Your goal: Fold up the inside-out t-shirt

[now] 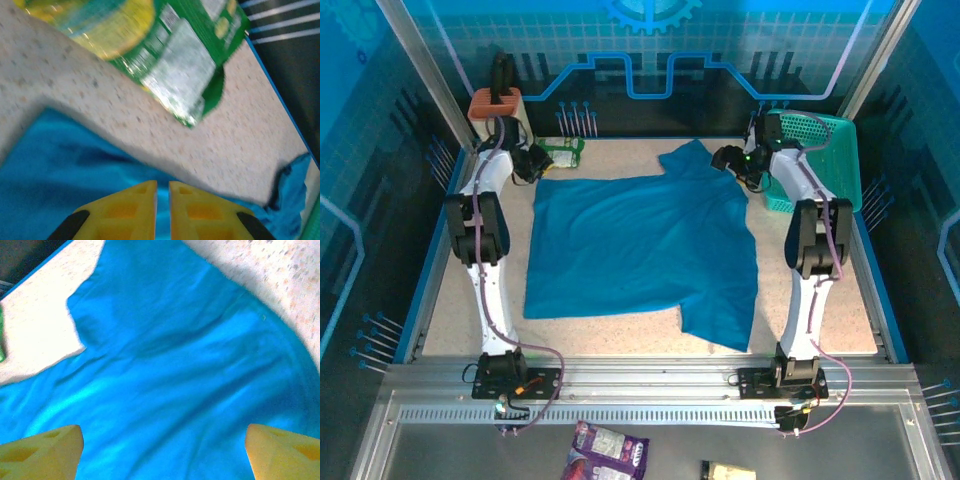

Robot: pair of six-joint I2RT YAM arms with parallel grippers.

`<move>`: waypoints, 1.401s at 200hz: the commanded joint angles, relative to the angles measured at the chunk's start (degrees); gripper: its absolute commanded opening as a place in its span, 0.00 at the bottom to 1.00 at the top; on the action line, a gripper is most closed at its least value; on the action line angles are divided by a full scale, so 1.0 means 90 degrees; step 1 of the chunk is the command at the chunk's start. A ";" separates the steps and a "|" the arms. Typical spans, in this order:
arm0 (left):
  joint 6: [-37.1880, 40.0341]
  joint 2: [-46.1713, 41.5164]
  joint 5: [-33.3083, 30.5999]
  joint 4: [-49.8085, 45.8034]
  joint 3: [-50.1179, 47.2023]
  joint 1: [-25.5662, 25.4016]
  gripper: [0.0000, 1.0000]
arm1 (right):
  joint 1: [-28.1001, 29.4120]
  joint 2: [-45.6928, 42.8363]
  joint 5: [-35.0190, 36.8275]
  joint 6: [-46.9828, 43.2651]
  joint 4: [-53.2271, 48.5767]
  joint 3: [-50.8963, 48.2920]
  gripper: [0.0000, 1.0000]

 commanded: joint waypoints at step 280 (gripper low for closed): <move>0.0042 -0.2578 0.0039 0.0139 -0.3327 -0.0382 0.15 | 0.0101 -0.3661 0.0040 -0.0079 -0.0264 -0.5156 0.81</move>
